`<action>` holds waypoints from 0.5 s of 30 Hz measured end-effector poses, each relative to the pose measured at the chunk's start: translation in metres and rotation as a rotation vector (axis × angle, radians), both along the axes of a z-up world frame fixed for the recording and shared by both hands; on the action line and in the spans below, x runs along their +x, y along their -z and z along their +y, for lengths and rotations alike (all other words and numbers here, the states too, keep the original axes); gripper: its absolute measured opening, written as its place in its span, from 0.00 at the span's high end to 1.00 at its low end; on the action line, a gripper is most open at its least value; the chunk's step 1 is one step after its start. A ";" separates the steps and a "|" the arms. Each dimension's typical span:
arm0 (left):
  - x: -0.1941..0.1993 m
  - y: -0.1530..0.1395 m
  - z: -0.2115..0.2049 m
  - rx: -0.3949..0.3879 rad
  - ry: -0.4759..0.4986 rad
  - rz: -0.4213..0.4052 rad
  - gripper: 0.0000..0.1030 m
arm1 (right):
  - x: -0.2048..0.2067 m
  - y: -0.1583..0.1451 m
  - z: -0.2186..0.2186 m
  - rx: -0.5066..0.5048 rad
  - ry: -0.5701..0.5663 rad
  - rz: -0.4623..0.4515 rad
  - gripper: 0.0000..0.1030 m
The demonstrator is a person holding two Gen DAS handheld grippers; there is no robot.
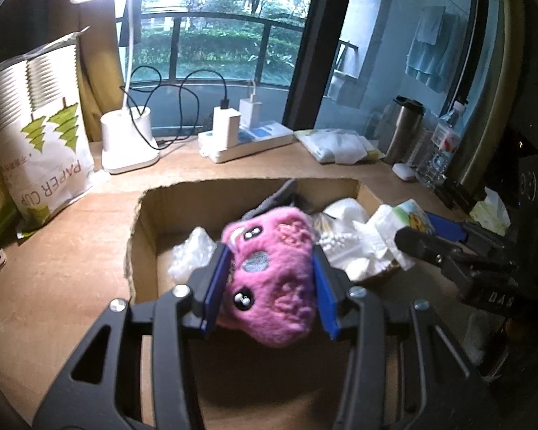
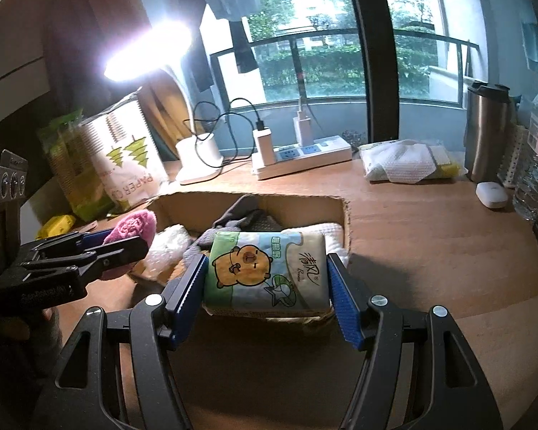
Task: Organize soft objects
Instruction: 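Lower the tissue pack into the box and open the right tool while the left tool releases the plush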
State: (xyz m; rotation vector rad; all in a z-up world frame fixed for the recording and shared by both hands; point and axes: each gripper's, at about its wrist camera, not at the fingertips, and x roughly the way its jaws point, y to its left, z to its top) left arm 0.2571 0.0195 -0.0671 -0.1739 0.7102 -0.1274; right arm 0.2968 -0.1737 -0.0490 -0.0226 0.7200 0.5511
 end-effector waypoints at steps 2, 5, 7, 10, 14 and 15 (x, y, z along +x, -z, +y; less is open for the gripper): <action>0.005 0.002 0.000 0.003 -0.001 -0.002 0.55 | 0.005 0.001 -0.001 -0.005 0.015 0.000 0.34; 0.012 0.007 0.001 -0.005 0.000 0.005 0.55 | 0.011 0.004 -0.001 -0.015 0.026 0.001 0.34; 0.017 0.012 0.002 -0.006 -0.003 0.012 0.55 | 0.014 0.007 0.000 -0.020 0.030 0.005 0.34; 0.021 0.016 0.004 -0.012 -0.015 0.025 0.55 | 0.017 0.011 -0.001 -0.013 0.032 0.015 0.33; 0.023 0.019 0.003 -0.006 -0.017 0.032 0.54 | 0.015 0.008 -0.002 -0.003 0.023 -0.005 0.23; 0.024 0.019 0.003 -0.007 -0.018 0.034 0.54 | 0.015 0.008 -0.002 0.000 0.024 -0.008 0.22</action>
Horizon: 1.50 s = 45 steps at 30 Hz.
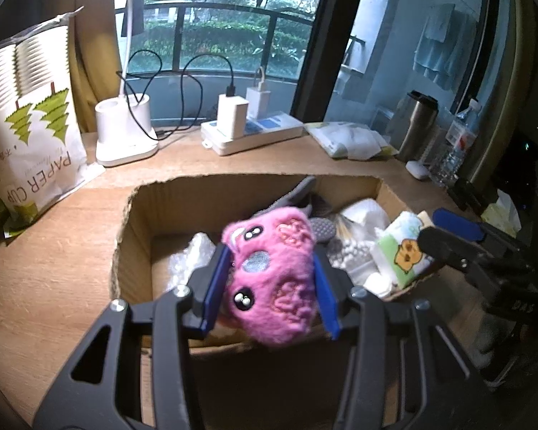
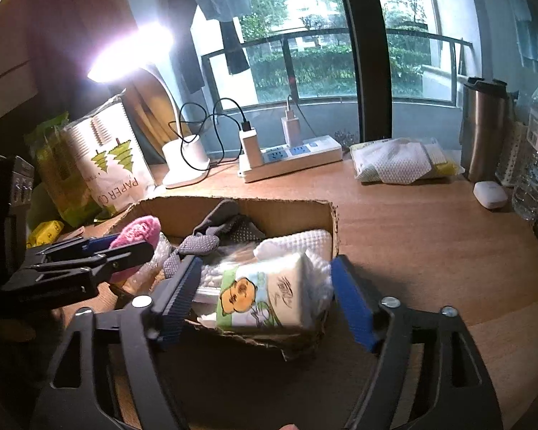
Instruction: Organize soft objects
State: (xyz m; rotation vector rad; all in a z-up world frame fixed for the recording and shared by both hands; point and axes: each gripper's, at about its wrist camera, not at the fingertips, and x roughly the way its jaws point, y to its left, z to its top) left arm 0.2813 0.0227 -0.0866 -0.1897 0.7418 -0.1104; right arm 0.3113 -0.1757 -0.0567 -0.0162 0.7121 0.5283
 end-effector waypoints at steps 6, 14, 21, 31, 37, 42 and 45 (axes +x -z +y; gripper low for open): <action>0.001 0.002 0.002 0.001 -0.003 0.011 0.50 | 0.006 0.003 -0.014 0.014 0.082 0.006 0.22; 0.000 0.002 0.003 0.002 -0.009 0.015 0.49 | 0.020 0.030 -0.028 -0.054 0.182 0.091 0.22; -0.005 -0.002 0.003 0.003 -0.004 0.003 0.48 | 0.016 0.032 -0.023 -0.073 0.184 0.088 0.22; -0.028 -0.017 0.001 0.011 -0.002 -0.034 0.48 | -0.007 0.009 -0.010 -0.070 0.137 0.040 0.22; -0.046 -0.026 0.001 0.037 -0.007 -0.061 0.46 | -0.023 -0.002 -0.003 -0.075 0.117 0.021 0.22; -0.063 -0.032 0.005 0.038 -0.016 -0.083 0.31 | -0.040 -0.014 0.008 -0.081 0.092 -0.002 0.22; -0.073 -0.036 0.006 0.049 -0.019 -0.093 0.31 | -0.049 -0.020 0.016 -0.085 0.074 -0.016 0.22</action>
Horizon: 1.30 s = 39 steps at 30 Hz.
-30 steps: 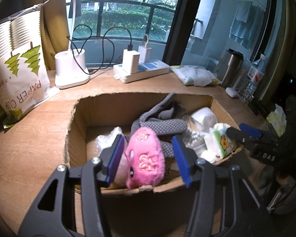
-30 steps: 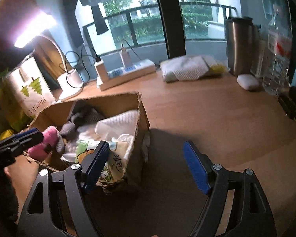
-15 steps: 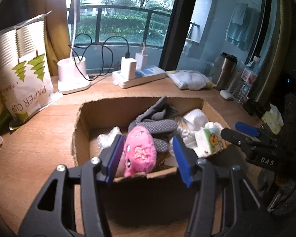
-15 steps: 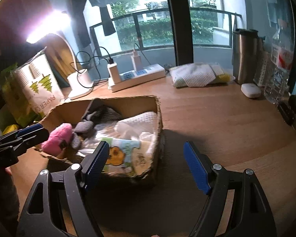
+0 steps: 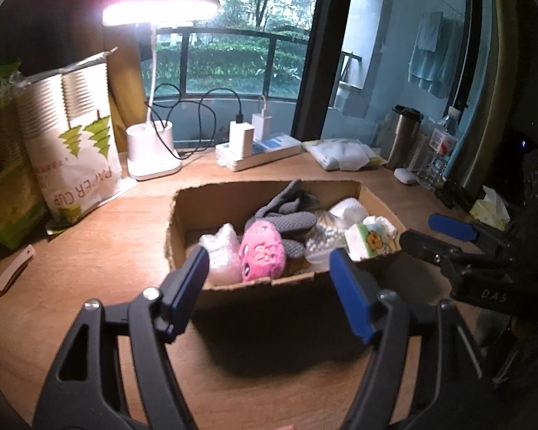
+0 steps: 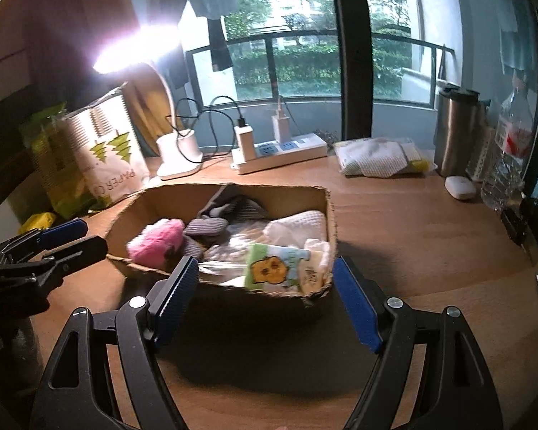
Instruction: Organize soft objects
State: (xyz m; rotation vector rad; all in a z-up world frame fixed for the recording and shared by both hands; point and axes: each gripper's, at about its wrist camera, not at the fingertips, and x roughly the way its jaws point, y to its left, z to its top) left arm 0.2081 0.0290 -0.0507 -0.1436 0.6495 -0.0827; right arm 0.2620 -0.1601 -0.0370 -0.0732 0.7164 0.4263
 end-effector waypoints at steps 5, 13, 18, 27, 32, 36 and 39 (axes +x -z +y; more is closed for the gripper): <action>-0.018 -0.006 0.005 0.000 -0.007 -0.019 0.31 | -0.014 -0.008 0.010 -0.003 -0.024 -0.017 0.22; -0.047 -0.015 0.013 -0.008 -0.025 -0.046 0.31 | -0.042 -0.021 0.023 -0.015 -0.055 -0.047 0.22; -0.063 -0.019 0.013 -0.007 -0.028 -0.058 0.31 | -0.058 -0.025 0.026 -0.019 -0.066 -0.059 0.22; -0.092 -0.025 0.009 -0.004 -0.030 -0.080 0.30 | -0.086 -0.035 0.027 -0.024 -0.079 -0.087 0.22; -0.111 -0.032 0.006 -0.008 -0.031 -0.105 0.30 | -0.101 -0.041 0.024 -0.032 -0.083 -0.101 0.22; -0.125 -0.042 0.004 -0.004 -0.025 -0.139 0.30 | -0.115 -0.049 0.021 -0.034 -0.078 -0.125 0.22; -0.137 -0.050 0.002 0.002 -0.020 -0.166 0.30 | -0.126 -0.057 0.020 -0.032 -0.076 -0.147 0.22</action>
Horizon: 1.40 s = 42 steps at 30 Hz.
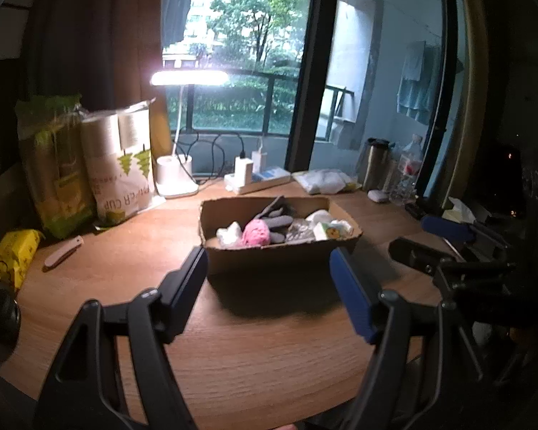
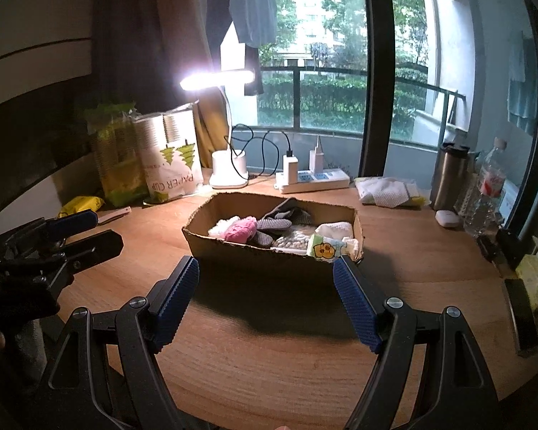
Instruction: Organize soft objects
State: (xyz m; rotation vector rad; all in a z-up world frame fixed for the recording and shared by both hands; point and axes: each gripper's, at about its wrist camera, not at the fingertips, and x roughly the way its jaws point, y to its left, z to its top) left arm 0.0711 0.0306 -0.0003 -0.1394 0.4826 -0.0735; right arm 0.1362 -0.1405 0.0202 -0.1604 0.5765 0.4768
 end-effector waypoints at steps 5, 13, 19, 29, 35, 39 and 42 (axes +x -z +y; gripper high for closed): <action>-0.021 -0.017 -0.006 0.008 0.009 -0.050 0.30 | -0.018 -0.016 -0.004 0.003 0.003 -0.044 0.22; -0.045 -0.049 -0.013 0.026 0.031 -0.141 0.18 | -0.045 -0.050 -0.010 0.007 0.010 -0.134 0.22; -0.059 -0.074 -0.010 0.015 0.019 -0.206 0.09 | -0.060 -0.074 -0.011 0.013 0.004 -0.202 0.22; -0.068 -0.096 -0.013 0.049 -0.025 -0.231 0.08 | -0.077 -0.101 -0.018 0.022 0.018 -0.278 0.16; -0.070 -0.100 -0.010 0.040 -0.040 -0.261 0.08 | -0.078 -0.105 -0.017 0.017 0.017 -0.294 0.16; -0.069 -0.099 -0.009 0.042 -0.048 -0.263 0.08 | -0.077 -0.103 -0.016 0.016 0.016 -0.294 0.16; -0.067 -0.099 -0.010 0.046 -0.051 -0.257 0.08 | -0.077 -0.103 -0.016 0.017 0.018 -0.291 0.16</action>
